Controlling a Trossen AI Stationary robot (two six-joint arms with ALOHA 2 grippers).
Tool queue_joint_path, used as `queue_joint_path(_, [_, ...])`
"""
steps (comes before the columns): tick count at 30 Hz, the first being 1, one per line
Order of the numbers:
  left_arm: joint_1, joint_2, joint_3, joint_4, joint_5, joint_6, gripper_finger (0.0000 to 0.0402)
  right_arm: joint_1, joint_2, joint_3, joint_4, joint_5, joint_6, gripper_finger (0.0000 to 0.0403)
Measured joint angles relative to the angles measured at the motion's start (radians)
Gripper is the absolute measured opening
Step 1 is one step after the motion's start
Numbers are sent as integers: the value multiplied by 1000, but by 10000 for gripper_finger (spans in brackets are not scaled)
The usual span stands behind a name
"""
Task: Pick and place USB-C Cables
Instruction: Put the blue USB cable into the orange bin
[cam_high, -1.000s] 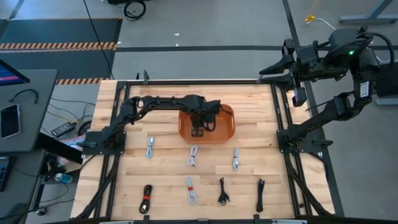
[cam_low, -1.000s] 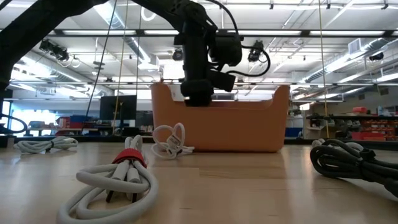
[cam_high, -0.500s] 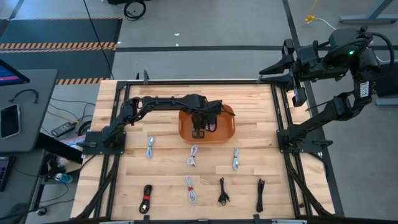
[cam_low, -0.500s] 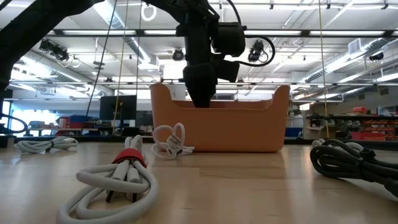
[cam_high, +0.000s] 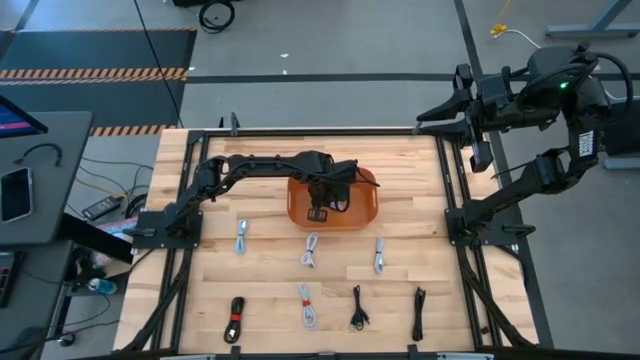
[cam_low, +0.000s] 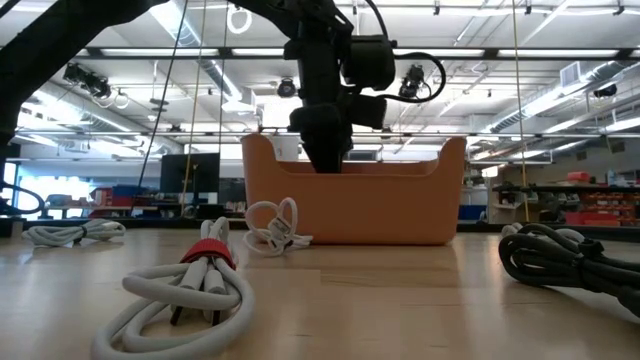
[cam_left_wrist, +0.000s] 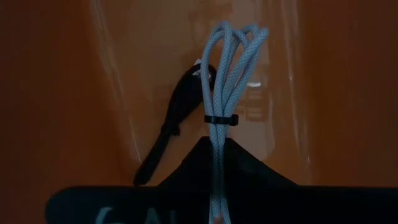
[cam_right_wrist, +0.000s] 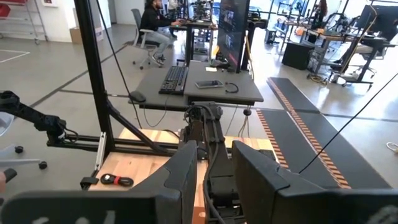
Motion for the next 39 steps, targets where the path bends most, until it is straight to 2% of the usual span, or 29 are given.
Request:
queue_joint_path(9, [-2, 0, 0, 11, -2, 13, 22, 0, 0, 0, -17, 0, 0, 107])
queue_joint_path(14, [-2, 0, 0, 50, -4, -198, 22, 0, 0, 0, -24, 0, 0, 107])
queue_joint_path(18, [-9, 0, 0, 59, -5, -275, 22, 0, 0, 0, -29, 0, 0, 107])
queue_joint_path(28, [-55, 0, 0, 59, 1, -272, 22, 0, 0, 0, -37, -2, 0, 107])
queue_joint_path(35, [-53, 0, -8, 73, -31, -176, 22, 0, 0, 0, -37, -30, 1, 107])
queue_joint_path(39, [-54, 2, -44, 69, -32, -174, 22, 0, 0, 0, -37, -45, 18, 107])
